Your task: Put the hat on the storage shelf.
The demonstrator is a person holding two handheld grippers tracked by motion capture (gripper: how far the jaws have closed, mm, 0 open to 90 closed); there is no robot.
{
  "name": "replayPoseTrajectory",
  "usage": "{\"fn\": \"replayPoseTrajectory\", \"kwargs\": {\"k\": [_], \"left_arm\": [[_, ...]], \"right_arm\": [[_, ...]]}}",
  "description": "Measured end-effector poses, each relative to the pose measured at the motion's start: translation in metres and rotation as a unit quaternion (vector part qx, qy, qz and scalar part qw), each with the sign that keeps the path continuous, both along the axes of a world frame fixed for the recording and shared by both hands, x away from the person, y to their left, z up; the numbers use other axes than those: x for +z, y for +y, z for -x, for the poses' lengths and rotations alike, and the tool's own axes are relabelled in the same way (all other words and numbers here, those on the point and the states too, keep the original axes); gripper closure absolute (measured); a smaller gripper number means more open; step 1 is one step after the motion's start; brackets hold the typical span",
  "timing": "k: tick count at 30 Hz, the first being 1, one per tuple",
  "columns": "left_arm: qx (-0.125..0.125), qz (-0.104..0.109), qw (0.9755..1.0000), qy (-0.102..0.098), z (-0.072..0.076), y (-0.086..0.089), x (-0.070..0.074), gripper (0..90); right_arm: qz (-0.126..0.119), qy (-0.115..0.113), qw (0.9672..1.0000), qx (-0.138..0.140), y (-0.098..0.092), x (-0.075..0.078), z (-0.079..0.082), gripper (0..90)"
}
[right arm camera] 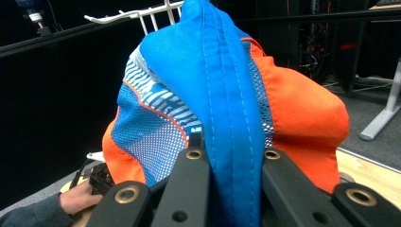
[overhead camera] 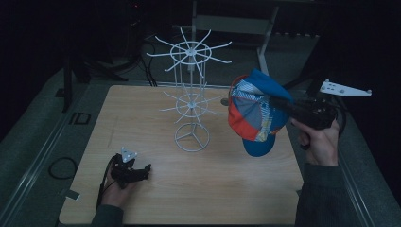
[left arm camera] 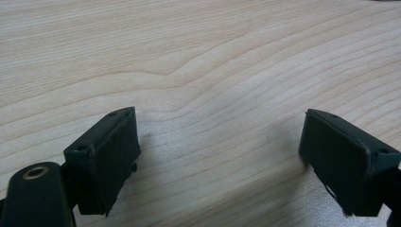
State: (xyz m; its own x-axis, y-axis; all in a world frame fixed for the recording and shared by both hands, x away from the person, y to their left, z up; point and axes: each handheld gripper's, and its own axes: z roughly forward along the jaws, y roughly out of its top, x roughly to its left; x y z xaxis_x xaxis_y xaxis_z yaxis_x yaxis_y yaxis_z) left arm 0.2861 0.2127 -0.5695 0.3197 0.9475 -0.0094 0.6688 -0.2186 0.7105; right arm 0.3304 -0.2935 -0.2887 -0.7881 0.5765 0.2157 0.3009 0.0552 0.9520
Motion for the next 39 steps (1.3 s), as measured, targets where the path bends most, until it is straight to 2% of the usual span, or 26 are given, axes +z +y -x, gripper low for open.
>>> {"fn": "replayPoseTrajectory", "kwargs": {"k": [39], "left_arm": [[0.0,0.0,1.0,0.0,0.0,0.0,0.0,13.3]], "right_arm": [[-0.009,-0.023,0.9997,0.005,0.004,0.029,-0.003,88.3]]}}
